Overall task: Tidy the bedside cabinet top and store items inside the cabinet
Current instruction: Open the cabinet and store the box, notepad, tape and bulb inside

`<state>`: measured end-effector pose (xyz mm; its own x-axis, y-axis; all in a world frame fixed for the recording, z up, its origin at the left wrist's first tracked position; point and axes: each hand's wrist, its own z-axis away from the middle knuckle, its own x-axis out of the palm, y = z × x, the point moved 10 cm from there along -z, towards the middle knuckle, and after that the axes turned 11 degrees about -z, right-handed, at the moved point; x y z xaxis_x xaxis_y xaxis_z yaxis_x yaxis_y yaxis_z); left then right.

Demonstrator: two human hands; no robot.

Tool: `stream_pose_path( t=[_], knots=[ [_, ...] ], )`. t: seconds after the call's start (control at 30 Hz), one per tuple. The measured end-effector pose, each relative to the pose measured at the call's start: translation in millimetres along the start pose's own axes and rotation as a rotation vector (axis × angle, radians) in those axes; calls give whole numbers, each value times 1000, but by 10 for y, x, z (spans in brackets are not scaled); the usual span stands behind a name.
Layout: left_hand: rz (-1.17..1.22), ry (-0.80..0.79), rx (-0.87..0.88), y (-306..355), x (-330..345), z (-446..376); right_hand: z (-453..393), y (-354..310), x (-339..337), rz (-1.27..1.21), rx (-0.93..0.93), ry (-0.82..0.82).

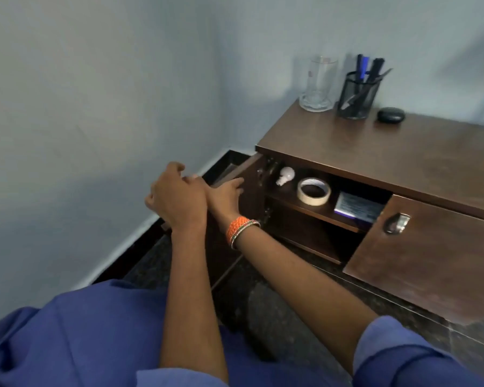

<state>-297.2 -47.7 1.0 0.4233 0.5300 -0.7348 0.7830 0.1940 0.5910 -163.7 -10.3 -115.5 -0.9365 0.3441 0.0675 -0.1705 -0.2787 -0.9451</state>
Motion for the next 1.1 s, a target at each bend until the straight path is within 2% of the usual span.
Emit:
stream_pose_path(
  t=[0.13, 0.2, 0.3, 0.37, 0.43, 0.53, 0.63, 0.7, 0.77, 0.83, 0.93, 1.0, 1.1],
  knots=[
    [80, -324, -203, -535, 364, -34, 58, -57, 57, 52, 25, 45],
    [108, -493, -214, -637, 555, 21, 64, -25, 37, 78, 22, 39],
    [194, -628, -248, -682, 742, 76, 42, 9, -9, 108, 25, 12],
    [229, -820, -281, -679, 911, 228, 40, 25, -104, 121, 20, -9],
    [170, -1065, -263, -662, 1055, 453, 58, 36, -247, 132, 10, -44],
    [47, -1334, -182, -635, 1211, 773, 97, 55, -500, 157, -6, -98],
    [-60, -1531, -155, -642, 1349, 1073, 163, 35, -786, 208, -22, -118],
    [-25, -1654, -144, -556, 1439, 1269, 206, 18, -1010, 253, -22, -101],
    [9, -1755, -38, -366, 1507, 1461, 257, -59, -1257, 311, -56, -55],
    [-36, -1776, 166, -110, 1534, 1660, 347, -188, -1501, 394, -133, 20],
    [30, -1614, 413, 364, 1673, 1857, 507, -392, -1863, 507, -296, 169],
    [121, -1524, 483, 633, 1770, 1964, 648, -486, -2157, 479, -378, 288],
    [175, -1418, 506, 915, 1915, 2086, 895, -516, -2761, 356, -471, 558]
  ],
)
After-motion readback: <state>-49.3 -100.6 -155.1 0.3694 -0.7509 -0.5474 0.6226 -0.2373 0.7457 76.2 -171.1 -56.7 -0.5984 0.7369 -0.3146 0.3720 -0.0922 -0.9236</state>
